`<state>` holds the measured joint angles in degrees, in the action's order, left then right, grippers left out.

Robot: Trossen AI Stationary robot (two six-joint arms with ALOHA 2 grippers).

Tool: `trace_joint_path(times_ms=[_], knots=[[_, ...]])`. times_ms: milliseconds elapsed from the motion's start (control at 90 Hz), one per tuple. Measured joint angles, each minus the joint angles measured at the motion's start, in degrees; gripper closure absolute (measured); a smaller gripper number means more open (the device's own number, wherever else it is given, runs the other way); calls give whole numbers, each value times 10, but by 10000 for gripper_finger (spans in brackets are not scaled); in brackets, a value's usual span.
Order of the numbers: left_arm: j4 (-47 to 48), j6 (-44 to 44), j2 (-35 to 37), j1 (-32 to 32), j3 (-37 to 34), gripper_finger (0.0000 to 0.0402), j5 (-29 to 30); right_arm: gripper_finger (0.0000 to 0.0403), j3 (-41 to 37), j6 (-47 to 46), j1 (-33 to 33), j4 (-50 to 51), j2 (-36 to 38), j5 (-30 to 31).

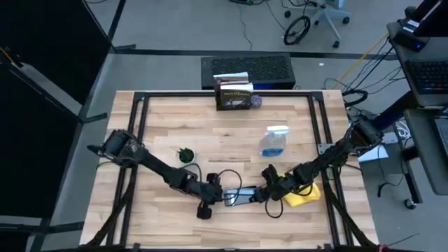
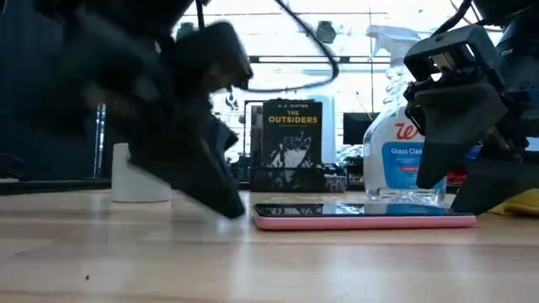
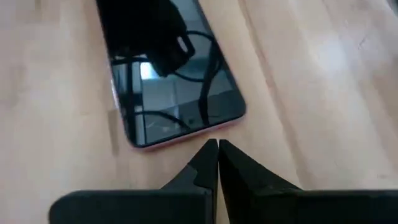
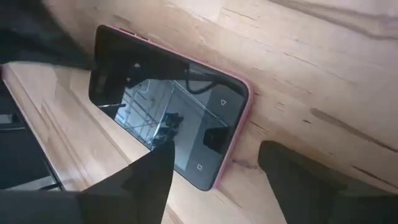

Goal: Apply microfiber cloth
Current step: Spray the front of the cellphone using the spray bottle

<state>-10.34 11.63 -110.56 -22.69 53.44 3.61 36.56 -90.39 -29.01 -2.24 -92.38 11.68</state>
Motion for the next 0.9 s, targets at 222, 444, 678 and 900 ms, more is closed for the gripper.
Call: trace_joint_path(times_ms=[222, 444, 678, 900], knots=[[-73, -1, -32, 16, 0, 402, -18, 172, -1, 0, 0, -29, -23, 9], [-83, -1, -33, 28, 0, 402, -25, 172, -1, 17, 0, -52, -30, 12], [-84, -4, -34, 29, 0, 402, -21, 178, -1, 57, 1, -105, -33, 30], [-84, -5, -34, 29, 0, 402, -19, 259, 0, 84, 1, -131, -34, 38]])
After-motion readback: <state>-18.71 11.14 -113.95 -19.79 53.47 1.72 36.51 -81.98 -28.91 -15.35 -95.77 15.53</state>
